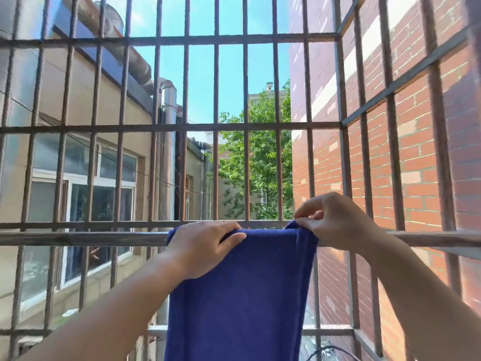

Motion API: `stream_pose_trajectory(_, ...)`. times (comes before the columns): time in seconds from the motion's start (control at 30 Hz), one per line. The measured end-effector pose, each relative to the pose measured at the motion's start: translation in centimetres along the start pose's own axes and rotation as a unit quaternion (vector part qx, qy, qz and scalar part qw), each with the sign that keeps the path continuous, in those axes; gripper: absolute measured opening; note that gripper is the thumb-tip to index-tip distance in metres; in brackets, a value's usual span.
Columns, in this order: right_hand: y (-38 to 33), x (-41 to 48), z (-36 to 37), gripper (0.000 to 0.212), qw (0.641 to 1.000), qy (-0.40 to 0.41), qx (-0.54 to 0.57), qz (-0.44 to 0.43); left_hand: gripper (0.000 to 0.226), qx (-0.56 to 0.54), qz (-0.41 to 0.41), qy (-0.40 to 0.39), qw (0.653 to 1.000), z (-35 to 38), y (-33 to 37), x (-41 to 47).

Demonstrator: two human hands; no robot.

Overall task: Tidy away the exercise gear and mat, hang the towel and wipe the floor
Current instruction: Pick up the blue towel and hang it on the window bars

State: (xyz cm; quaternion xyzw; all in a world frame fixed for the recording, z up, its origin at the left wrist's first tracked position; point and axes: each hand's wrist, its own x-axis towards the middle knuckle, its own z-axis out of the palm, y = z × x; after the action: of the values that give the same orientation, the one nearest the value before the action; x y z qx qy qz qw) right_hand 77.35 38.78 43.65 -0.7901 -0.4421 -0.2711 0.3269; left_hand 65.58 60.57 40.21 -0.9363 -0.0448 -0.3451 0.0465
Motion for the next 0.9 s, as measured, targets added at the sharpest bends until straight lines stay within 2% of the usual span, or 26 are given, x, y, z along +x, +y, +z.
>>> stream_pose_trajectory(0.07,-0.2,0.0,0.4,0.009,1.000,0.004,0.010,-0.026,0.037,0.007,-0.004,-0.006,1.000,-0.1,0.2,-0.1)
stream_pose_trajectory(0.13,-1.1,0.1,1.4,0.018,0.997,-0.005,-0.003,-0.076,0.035,0.006,-0.001,-0.007,1.000,-0.2,0.3,-0.2)
stream_pose_trajectory(0.23,-2.1,0.2,2.4,0.031,0.991,-0.080,-0.040,-0.102,0.033,-0.003,0.004,-0.004,1.000,-0.2,0.4,-0.3)
stream_pose_trajectory(0.3,-1.4,-0.1,2.3,0.033,0.987,-0.113,-0.058,-0.096,0.032,-0.002,0.005,-0.003,1.000,-0.3,0.3,-0.3)
stream_pose_trajectory(0.4,0.7,-0.8,0.7,0.034,0.991,-0.114,-0.050,-0.043,0.032,0.001,0.010,0.006,1.000,0.0,0.1,-0.4)
stream_pose_trajectory(0.5,1.4,-0.8,0.0,0.044,0.991,-0.114,-0.066,-0.037,0.039,0.000,0.020,0.016,1.000,0.4,-0.1,-0.6)
stream_pose_trajectory(0.67,0.8,-0.6,-0.1,0.030,0.994,-0.087,-0.037,-0.049,0.036,0.007,0.021,0.010,1.000,0.4,-0.2,-0.6)
stream_pose_trajectory(0.8,2.0,-1.6,-2.0,0.028,0.995,-0.095,0.002,0.003,0.037,0.000,0.021,0.008,1.000,0.4,-0.4,-0.8)
stream_pose_trajectory(0.9,1.6,-1.5,-2.6,0.024,0.995,-0.099,-0.011,0.012,0.036,-0.020,0.024,-0.001,1.000,0.0,-0.5,-0.8)
